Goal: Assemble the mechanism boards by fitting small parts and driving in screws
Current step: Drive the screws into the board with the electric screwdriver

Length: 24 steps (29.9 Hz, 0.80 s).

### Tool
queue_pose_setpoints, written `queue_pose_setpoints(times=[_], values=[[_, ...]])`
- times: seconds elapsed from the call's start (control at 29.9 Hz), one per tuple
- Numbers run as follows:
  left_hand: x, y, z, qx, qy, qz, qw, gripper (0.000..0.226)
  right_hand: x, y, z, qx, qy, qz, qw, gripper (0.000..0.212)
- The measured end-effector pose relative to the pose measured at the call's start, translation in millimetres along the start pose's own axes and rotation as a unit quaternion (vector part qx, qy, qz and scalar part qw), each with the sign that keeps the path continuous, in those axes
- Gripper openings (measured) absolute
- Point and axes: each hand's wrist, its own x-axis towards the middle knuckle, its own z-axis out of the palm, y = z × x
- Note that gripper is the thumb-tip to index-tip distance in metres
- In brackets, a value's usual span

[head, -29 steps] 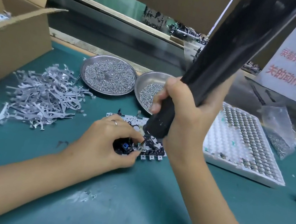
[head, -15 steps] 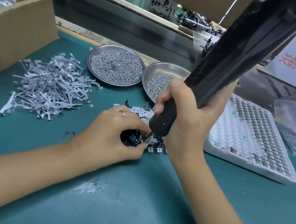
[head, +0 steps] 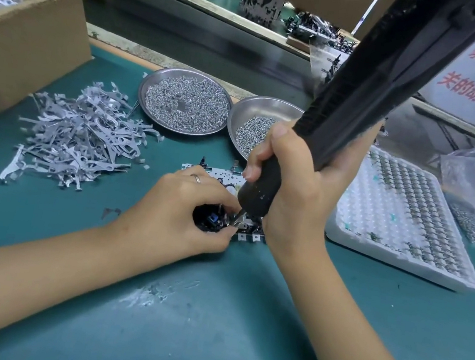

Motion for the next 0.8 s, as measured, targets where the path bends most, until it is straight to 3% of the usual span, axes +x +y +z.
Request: queue_pose_setpoints(times=[0.4, 0.6, 0.8], values=[[-1, -1, 1, 0.002, 0.009, 0.005, 1.000, 0.016, -1, 1, -2, -0.002, -0.003, -0.011, 1.000, 0.036], [-2, 0, 0, -0.005, 0.005, -0.009, 1.000, 0.026, 9, -3, -13, 0.013, 0.018, -0.049, 0.999, 0.035], [-2, 1, 0, 0.005, 0.003, -0.005, 1.000, 0.025, 8, 7, -16, -0.034, 0.011, 0.021, 0.999, 0.032]])
